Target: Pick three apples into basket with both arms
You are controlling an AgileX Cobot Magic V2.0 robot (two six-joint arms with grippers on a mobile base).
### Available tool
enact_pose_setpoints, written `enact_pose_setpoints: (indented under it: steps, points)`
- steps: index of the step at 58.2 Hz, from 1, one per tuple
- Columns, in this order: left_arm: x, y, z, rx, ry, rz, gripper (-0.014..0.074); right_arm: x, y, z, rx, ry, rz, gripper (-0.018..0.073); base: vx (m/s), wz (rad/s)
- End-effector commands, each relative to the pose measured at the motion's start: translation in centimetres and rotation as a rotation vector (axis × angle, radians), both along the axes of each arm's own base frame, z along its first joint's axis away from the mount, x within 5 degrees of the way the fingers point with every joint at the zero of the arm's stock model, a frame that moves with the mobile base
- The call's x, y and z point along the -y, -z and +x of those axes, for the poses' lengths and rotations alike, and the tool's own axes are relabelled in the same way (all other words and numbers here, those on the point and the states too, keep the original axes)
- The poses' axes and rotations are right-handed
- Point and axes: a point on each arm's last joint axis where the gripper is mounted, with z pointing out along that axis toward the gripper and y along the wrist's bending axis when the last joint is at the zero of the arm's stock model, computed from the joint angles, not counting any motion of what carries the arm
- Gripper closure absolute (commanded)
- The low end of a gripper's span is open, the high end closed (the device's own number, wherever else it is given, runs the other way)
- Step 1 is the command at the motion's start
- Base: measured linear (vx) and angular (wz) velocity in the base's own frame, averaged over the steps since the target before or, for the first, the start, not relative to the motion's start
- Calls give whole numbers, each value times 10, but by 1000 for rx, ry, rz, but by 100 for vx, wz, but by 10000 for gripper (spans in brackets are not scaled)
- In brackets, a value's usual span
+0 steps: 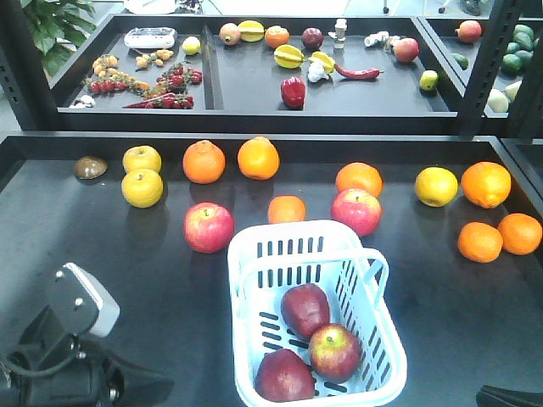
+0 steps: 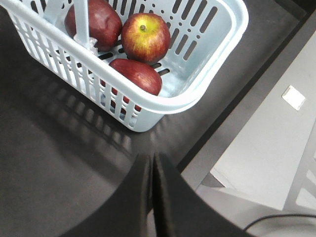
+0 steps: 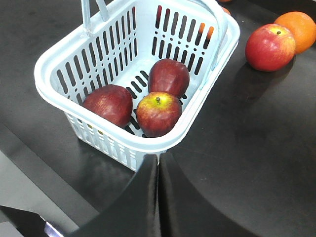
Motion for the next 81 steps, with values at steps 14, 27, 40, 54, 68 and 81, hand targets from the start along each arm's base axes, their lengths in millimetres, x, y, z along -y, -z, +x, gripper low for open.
enact_pose_setpoints:
  steps: [14,27,40,54,68,81]
  points:
    - [1,-13,9,65,-89,-65,602,-1,-13,5,79,10,32,567,0,0]
    - [-8,-26,13,113,-275,-148,602,-1,-13,5,79,10,32,567,0,0]
    - [-30,-34,-1,228,-399,-156,602,-1,-13,5,79,10,32,567,0,0]
    - [-58,12,-37,243,-553,-266,602,-1,-13,5,79,10,32,567,0,0]
    - [-77,48,-67,317,-558,-316,602,-1,-13,5,78,10,34,567,0,0]
    - [-86,38,-73,541,-549,-278,602,-1,-13,5,78,10,36,567,0,0]
